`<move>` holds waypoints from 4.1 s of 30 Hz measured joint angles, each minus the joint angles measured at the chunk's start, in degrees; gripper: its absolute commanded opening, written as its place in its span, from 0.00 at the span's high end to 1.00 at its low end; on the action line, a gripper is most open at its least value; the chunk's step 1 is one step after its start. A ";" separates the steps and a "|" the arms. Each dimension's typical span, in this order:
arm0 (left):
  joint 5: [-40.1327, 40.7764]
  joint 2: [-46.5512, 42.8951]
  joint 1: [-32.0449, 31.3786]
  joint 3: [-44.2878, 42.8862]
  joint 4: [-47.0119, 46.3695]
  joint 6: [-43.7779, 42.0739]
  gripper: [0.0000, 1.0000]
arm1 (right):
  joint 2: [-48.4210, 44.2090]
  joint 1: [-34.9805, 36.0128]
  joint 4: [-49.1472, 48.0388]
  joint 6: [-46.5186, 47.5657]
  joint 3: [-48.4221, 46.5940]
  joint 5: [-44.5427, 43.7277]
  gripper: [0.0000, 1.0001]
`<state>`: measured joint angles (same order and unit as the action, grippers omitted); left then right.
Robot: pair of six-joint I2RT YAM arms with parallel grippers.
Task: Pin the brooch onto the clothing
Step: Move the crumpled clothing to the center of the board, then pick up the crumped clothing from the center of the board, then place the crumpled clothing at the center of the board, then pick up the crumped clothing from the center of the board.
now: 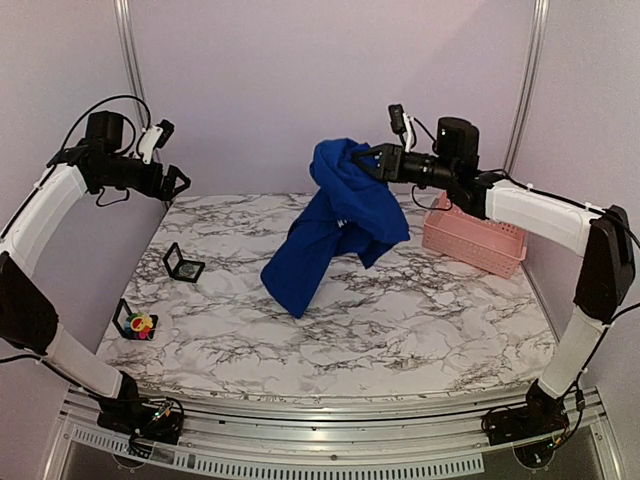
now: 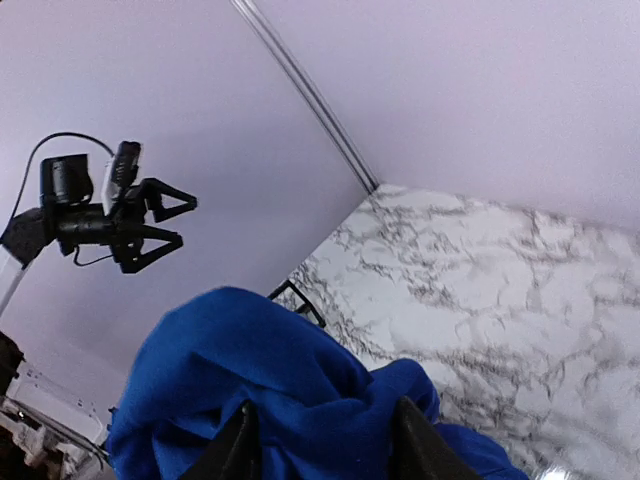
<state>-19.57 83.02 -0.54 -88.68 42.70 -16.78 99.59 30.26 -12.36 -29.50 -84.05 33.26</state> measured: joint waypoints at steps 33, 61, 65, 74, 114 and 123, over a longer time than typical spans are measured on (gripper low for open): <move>10.64 25.27 -33.92 18.51 -12.26 -11.26 0.07 | 8.63 21.79 22.32 27.65 13.70 -35.60 0.40; 14.40 5.55 -18.45 -22.64 15.32 -16.17 1.00 | -19.52 11.21 28.61 22.80 -4.11 -14.01 1.00; 12.20 0.61 -18.25 -25.03 20.52 -16.22 1.00 | -23.52 11.43 27.74 19.93 -2.95 -11.15 1.00; 8.11 3.41 -18.18 -16.13 21.92 -14.99 1.00 | -25.03 8.44 31.58 10.32 7.96 -15.15 1.00; 10.82 12.94 -19.28 -3.48 -3.15 -6.69 0.11 | -4.33 15.98 55.19 2.40 22.62 -30.91 0.02; 7.32 11.76 -19.52 -1.38 3.06 -8.70 0.11 | -1.09 20.57 54.34 -4.35 24.57 -33.18 0.75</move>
<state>-12.25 94.78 -20.05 -90.06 45.76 -25.47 98.50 50.83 41.98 -33.85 -59.48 0.08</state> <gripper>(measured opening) 0.887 0.598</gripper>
